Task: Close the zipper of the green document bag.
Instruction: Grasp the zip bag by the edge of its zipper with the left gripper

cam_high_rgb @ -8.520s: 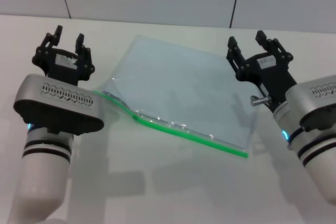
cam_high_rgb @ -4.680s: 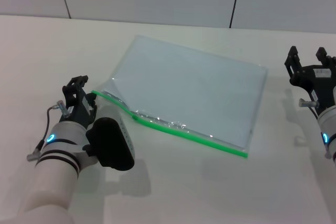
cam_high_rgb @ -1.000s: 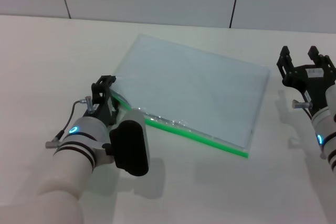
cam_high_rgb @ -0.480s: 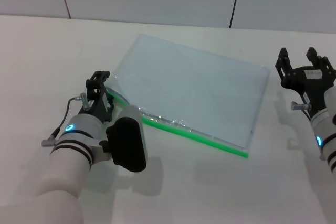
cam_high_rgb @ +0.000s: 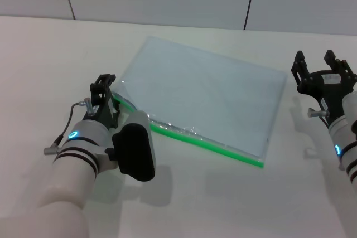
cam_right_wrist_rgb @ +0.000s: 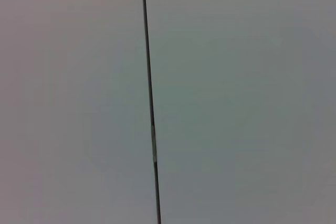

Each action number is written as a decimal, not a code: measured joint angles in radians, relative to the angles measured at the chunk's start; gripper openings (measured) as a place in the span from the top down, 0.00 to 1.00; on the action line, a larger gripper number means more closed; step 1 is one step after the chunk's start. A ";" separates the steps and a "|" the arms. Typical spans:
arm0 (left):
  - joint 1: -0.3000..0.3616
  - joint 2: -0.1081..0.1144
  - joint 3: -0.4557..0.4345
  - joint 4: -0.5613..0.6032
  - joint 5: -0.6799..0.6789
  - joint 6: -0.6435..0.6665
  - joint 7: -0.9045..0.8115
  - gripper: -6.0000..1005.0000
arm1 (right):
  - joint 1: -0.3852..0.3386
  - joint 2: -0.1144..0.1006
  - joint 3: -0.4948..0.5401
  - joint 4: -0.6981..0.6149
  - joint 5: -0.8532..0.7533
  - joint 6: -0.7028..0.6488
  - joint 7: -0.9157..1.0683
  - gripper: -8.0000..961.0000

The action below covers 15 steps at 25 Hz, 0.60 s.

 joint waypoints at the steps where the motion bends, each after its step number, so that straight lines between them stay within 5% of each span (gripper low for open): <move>1: -0.001 0.000 0.000 0.000 0.000 0.000 -0.003 0.42 | 0.000 0.000 0.000 0.000 0.000 0.000 0.000 0.33; 15: -0.028 -0.006 0.000 -0.043 -0.004 -0.003 -0.011 0.43 | 0.005 0.000 -0.002 -0.009 -0.015 0.002 -0.003 0.33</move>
